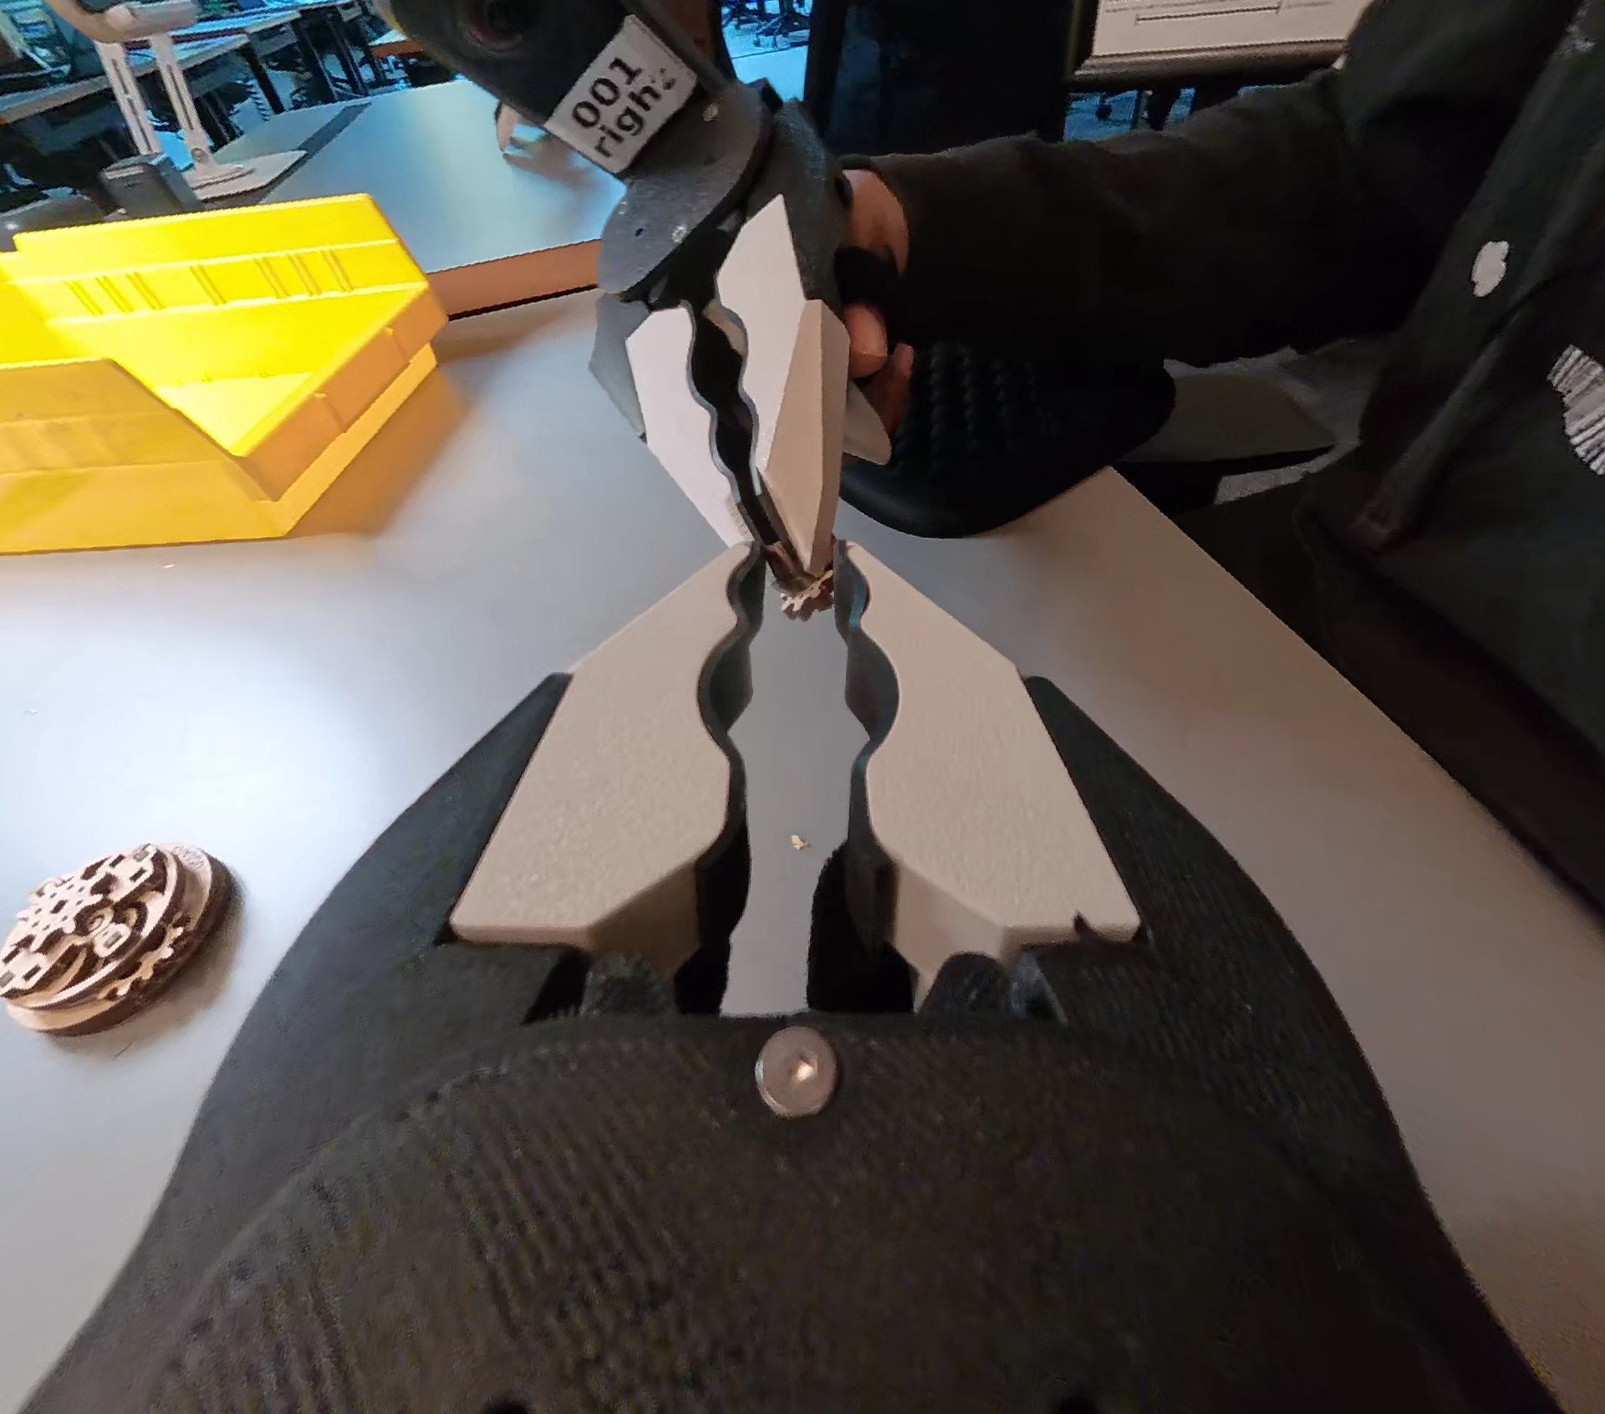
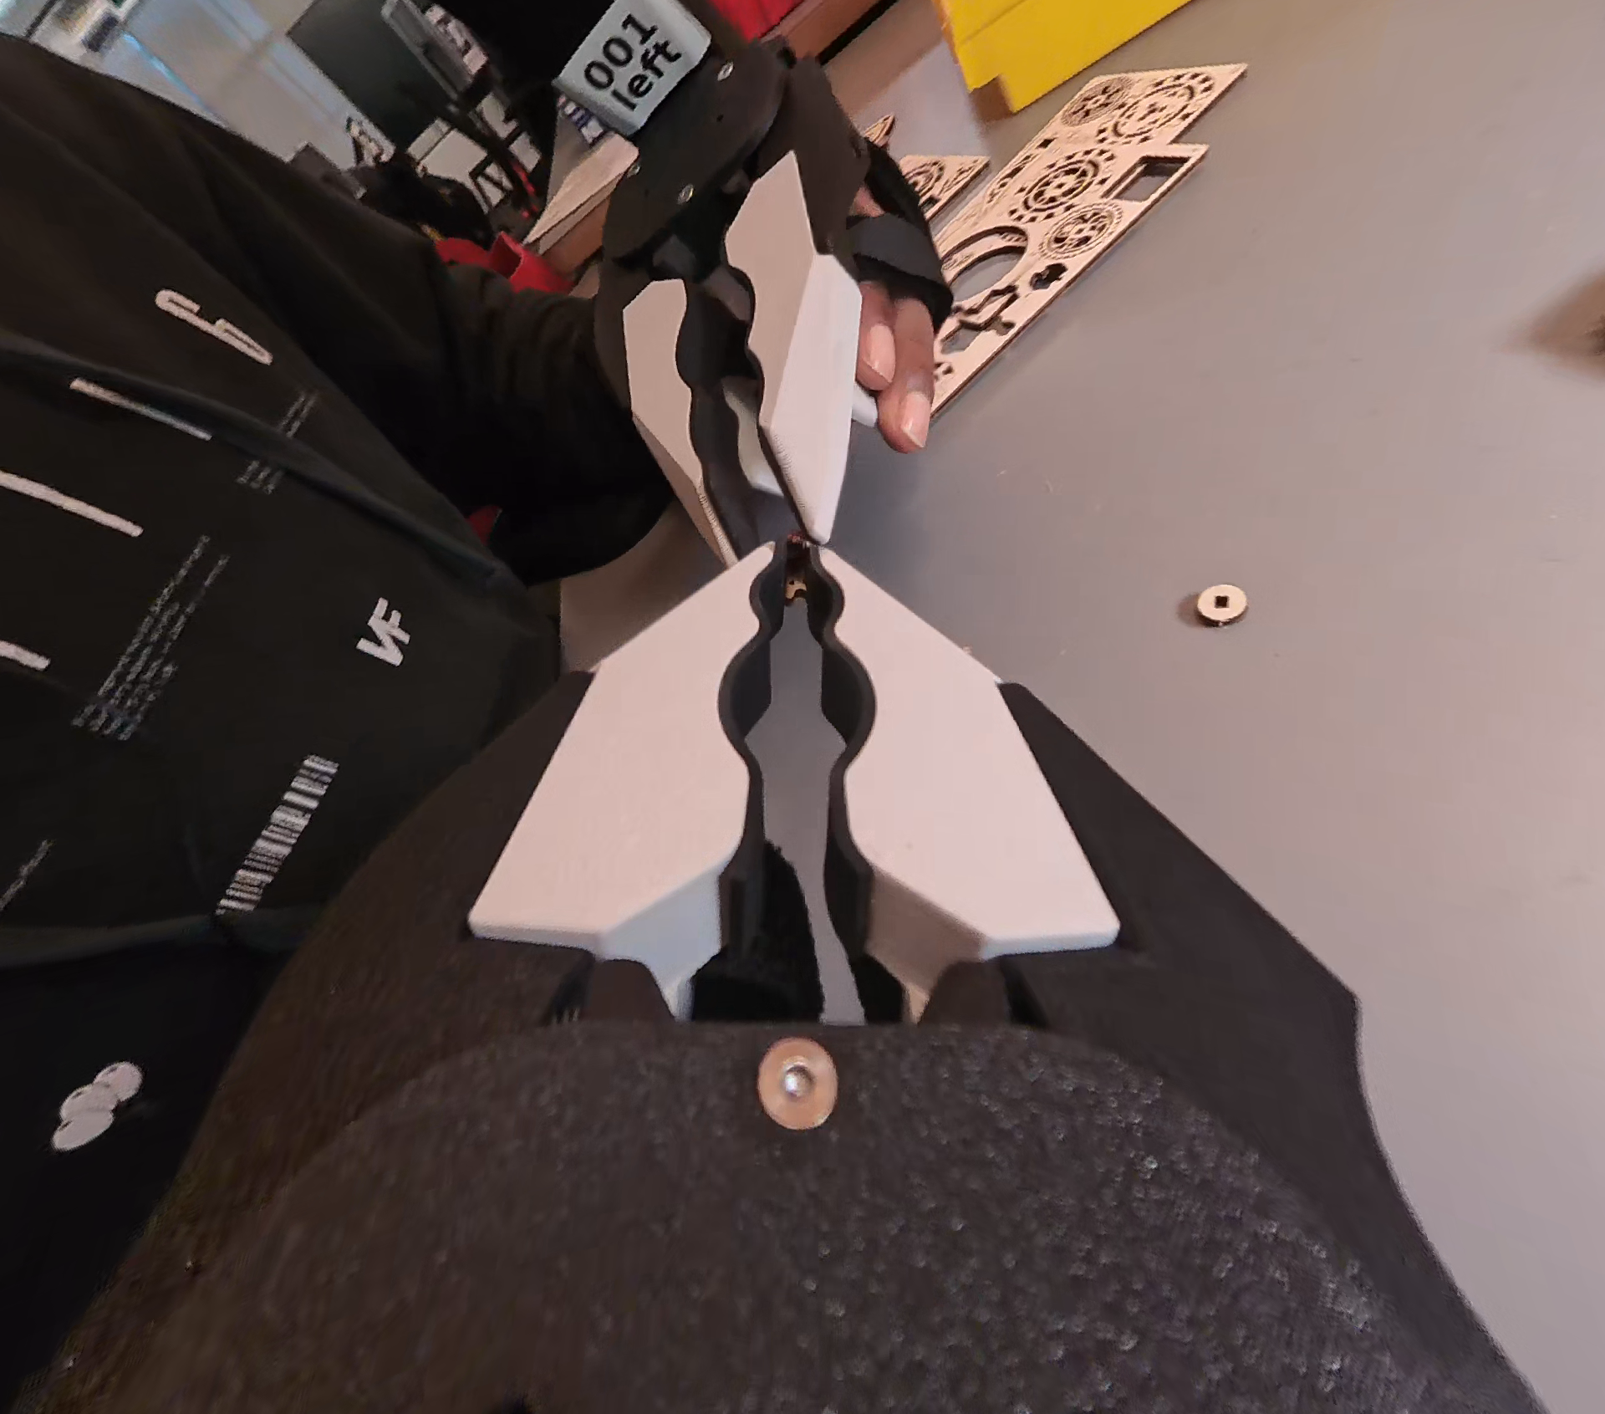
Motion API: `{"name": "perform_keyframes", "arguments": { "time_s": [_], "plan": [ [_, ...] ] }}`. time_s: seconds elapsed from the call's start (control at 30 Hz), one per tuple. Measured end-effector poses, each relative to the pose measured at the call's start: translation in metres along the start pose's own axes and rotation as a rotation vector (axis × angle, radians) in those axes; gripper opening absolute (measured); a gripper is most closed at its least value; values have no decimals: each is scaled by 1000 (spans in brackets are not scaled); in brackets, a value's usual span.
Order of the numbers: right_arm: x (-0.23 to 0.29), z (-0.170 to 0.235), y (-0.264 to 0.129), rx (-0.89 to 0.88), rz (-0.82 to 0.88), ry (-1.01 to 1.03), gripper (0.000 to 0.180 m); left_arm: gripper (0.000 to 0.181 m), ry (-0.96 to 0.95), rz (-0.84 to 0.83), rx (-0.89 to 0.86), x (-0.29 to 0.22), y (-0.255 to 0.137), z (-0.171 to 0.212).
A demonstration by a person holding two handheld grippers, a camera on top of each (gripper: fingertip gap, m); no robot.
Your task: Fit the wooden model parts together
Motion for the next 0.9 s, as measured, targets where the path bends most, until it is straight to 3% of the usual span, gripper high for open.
{"name": "perform_keyframes", "arguments": {
  "time_s": [0.43,0.7,0.9],
  "plan": [
    [-5,3,5,100,-81,-34,2,10,36,21,31,-2,-3,1],
    [-7,0,4,55,-73,-48,1,18,-1,12,5,1,-4,2],
    [-5,-1,5,51,-76,-58,1,12,-5,20,3,0,-3,1]
  ]
}}
Point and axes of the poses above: each gripper's, where its closed fingertips meet, y out along the fingers, z out of its underside, x = y × z across the jaws, the point moved 8 cm from there along -y, back along the fingers, and after that the axes turned 1 degree about -z, right-handed, at the moved point
